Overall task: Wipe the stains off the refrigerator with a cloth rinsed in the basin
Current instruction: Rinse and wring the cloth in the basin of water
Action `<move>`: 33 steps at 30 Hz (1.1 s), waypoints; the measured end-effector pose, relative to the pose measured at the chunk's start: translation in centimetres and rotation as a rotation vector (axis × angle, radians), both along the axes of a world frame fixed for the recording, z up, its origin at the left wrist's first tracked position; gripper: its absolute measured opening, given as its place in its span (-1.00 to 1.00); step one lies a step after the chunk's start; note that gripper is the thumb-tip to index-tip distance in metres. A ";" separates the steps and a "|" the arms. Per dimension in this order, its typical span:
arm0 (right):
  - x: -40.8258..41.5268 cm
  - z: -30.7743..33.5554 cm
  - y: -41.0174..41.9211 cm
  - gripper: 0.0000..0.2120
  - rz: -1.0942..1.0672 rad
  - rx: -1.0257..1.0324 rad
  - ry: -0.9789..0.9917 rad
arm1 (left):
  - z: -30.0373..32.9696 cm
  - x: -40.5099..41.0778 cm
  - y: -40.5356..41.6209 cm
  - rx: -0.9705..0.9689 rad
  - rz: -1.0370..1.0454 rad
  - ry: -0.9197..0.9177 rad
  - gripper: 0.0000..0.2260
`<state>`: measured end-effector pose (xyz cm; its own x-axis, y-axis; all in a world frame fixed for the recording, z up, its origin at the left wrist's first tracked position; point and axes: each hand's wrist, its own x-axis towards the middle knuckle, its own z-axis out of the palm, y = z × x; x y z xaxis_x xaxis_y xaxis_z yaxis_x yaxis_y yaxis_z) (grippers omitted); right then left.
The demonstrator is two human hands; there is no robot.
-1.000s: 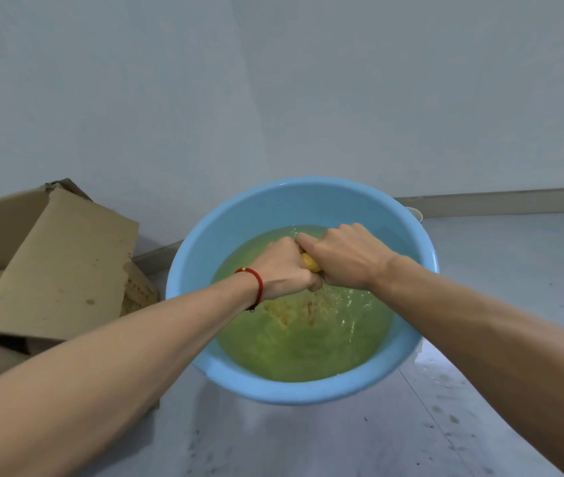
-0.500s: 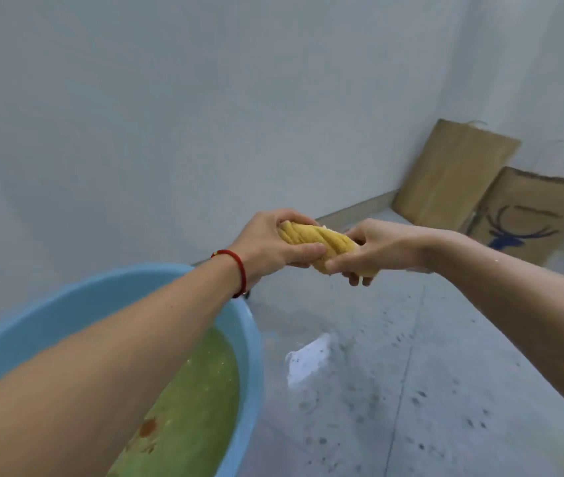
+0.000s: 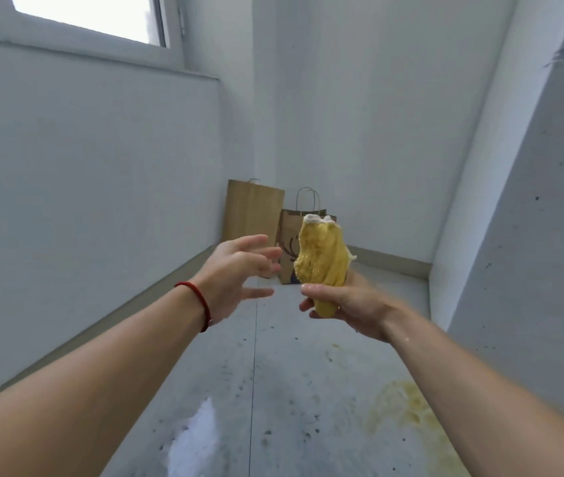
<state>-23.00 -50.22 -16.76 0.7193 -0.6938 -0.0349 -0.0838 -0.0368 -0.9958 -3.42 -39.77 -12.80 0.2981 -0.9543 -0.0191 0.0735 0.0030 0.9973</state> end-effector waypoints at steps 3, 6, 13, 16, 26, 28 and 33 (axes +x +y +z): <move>-2.3 -0.6 -0.7 -0.59 0.078 -0.062 0.098 | -1.9 -4.0 -1.5 0.000 -0.079 -0.070 -0.64; -4.6 -1.8 -1.8 -0.53 0.149 0.098 0.014 | -3.8 -7.1 -2.7 -0.105 0.074 -0.118 -0.81; -8.8 -4.0 -6.6 -0.41 0.015 0.367 -0.396 | -3.6 -11.2 -5.0 -0.124 0.179 -0.050 -0.84; -9.4 -5.2 -8.2 -0.38 0.020 0.521 -0.534 | -2.3 -14.2 -6.3 -0.184 0.164 0.011 -0.80; -14.8 -4.3 -11.4 -0.23 -0.127 0.136 -0.013 | 1.4 -23.4 -12.8 -0.120 0.108 -0.446 -0.84; -16.1 -3.6 -11.2 -0.50 0.005 0.265 -0.188 | 1.9 -24.2 -13.7 -0.102 0.084 -0.493 -0.84; -20.2 -3.9 -11.8 -0.79 -0.204 0.259 -0.619 | 0.9 -26.9 -16.2 -0.138 0.180 -0.562 -0.87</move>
<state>-43.19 -61.98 -20.69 0.5162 -0.8420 0.1567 0.5218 0.1642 -0.8371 -30.35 -56.02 -11.92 0.3836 -0.8706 0.3081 -0.4781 0.0983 0.8728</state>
